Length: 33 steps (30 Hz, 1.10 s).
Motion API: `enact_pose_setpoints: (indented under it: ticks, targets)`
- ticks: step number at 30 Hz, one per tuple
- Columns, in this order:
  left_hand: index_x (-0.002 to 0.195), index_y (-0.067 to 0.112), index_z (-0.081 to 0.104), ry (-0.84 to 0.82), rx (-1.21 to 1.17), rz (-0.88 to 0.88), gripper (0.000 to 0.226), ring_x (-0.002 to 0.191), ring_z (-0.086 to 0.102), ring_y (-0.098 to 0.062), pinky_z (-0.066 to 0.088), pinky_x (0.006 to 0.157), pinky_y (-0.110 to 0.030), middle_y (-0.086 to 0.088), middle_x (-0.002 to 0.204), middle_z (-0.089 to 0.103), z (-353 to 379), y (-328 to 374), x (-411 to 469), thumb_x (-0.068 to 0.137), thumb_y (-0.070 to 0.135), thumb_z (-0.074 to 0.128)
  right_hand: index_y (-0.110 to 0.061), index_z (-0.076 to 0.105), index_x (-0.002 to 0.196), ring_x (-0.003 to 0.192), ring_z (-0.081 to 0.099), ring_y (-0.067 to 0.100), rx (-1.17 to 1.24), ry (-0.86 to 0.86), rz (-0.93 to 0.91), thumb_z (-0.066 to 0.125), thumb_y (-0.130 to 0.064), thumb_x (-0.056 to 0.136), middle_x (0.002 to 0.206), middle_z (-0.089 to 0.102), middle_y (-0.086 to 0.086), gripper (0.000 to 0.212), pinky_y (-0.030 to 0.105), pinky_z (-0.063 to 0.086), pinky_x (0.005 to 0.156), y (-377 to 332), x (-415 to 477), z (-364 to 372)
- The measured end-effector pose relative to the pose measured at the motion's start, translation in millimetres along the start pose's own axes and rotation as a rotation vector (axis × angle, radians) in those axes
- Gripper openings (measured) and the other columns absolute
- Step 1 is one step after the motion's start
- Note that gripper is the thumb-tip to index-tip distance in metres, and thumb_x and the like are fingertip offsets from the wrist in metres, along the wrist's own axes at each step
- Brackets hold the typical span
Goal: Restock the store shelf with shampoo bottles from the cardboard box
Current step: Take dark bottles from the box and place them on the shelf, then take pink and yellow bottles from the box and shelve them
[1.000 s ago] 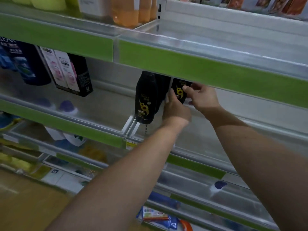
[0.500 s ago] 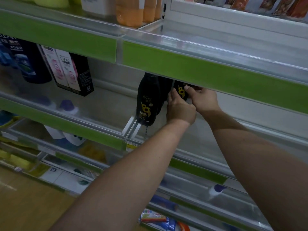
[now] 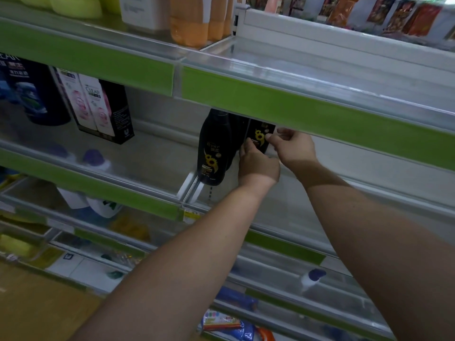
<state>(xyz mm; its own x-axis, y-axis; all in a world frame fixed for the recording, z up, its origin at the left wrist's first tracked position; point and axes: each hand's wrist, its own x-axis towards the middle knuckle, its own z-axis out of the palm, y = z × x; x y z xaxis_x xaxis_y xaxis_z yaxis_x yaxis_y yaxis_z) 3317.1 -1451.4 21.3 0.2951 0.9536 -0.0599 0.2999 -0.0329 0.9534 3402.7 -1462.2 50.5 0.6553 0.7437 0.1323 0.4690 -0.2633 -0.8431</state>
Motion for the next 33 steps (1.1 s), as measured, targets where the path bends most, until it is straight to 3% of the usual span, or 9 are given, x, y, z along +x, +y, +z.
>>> enact_pose_setpoints:
  ticks: [4, 7, 12, 17, 21, 25, 29, 33]
  targets:
    - [0.153, 0.014, 0.029, -0.004, -0.043, -0.008, 0.066, 0.139, 0.039, -0.029, 0.041, 0.109, -0.042, -0.008, 0.156, 0.034, -1.6, 1.1, -7.9, 0.091, 0.018, 0.053, -0.013, 0.072, 0.11, 0.098, 0.066, 0.02, -0.049, 0.031, 0.03, 0.074, -0.033, 0.086, 0.103, 0.072, 0.005, 0.031, 0.031, 0.05, 0.091, 12.3, -14.4, -14.9]
    - [0.144, 0.014, 0.043, -0.006, -0.041, 0.014, 0.057, 0.127, 0.052, -0.028, 0.046, 0.102, -0.037, -0.006, 0.147, 0.047, -4.7, 1.4, -16.8, 0.09, 0.022, 0.056, -0.016, 0.075, 0.099, 0.094, 0.069, 0.023, -0.038, 0.033, 0.036, 0.076, -0.034, 0.083, 0.093, 0.074, 0.004, 0.024, 0.034, 0.054, 0.088, 23.5, -30.0, -32.5]
    - [0.117, 0.024, 0.063, 0.043, -0.081, 0.023, 0.045, 0.093, 0.07, -0.033, 0.059, 0.082, -0.047, 0.001, 0.114, 0.068, -1.9, -0.6, -51.5, 0.073, 0.032, 0.061, -0.023, 0.074, 0.078, 0.085, 0.072, 0.021, -0.009, 0.047, 0.048, 0.076, -0.035, 0.08, 0.081, 0.074, -0.004, 0.013, 0.035, 0.057, 0.082, 42.7, -67.9, -71.8]
    - [0.105, 0.018, 0.071, 0.147, -0.058, 0.169, 0.027, 0.096, 0.068, -0.02, 0.053, 0.093, -0.031, -0.001, 0.101, 0.072, 16.7, -2.5, -107.0, 0.078, 0.016, 0.069, -0.025, 0.072, 0.08, 0.082, 0.072, 0.019, 0.083, 0.061, 0.011, 0.077, -0.034, 0.076, 0.081, 0.074, -0.004, 0.011, 0.039, 0.059, 0.084, 64.1, -120.8, -118.3]
    - [0.098, 0.019, 0.07, 0.182, -0.073, 0.233, 0.023, 0.087, 0.066, -0.016, 0.054, 0.088, -0.029, 0.002, 0.09, 0.07, 49.2, -9.5, -174.0, 0.076, 0.013, 0.068, -0.024, 0.068, 0.079, 0.073, 0.068, 0.018, 0.151, 0.054, -0.035, 0.077, -0.024, 0.08, 0.07, 0.067, -0.005, 0.009, 0.039, 0.059, 0.081, 95.4, -171.3, -165.0]
    - [0.096, 0.02, 0.067, 0.191, -0.079, 0.258, 0.019, 0.083, 0.062, -0.013, 0.05, 0.082, -0.024, 0.005, 0.085, 0.065, 89.3, -28.8, -251.2, 0.079, 0.011, 0.069, -0.025, 0.066, 0.078, 0.069, 0.066, 0.02, 0.184, 0.018, -0.015, 0.075, -0.025, 0.082, 0.065, 0.063, -0.006, 0.01, 0.041, 0.058, 0.077, 141.6, -225.4, -218.8]
    - [0.1, 0.016, 0.067, 0.123, -0.006, 0.15, 0.019, 0.085, 0.063, -0.017, 0.052, 0.087, -0.031, 0.001, 0.087, 0.065, 127.0, -70.3, -309.5, 0.082, 0.009, 0.069, -0.027, 0.067, 0.072, 0.071, 0.072, 0.025, 0.161, -0.003, 0.07, 0.075, -0.031, 0.075, 0.06, 0.063, -0.011, 0.01, 0.045, 0.061, 0.074, 202.9, -280.4, -252.9]
    - [0.102, 0.017, 0.067, 0.069, 0.154, 0.013, 0.02, 0.087, 0.064, -0.022, 0.05, 0.083, -0.029, 0.004, 0.086, 0.064, 155.8, -124.5, -355.6, 0.083, 0.011, 0.067, -0.027, 0.068, 0.075, 0.077, 0.072, 0.024, 0.116, -0.076, 0.21, 0.076, -0.034, 0.074, 0.067, 0.067, -0.01, 0.01, 0.046, 0.059, 0.083, 272.8, -321.9, -264.8]
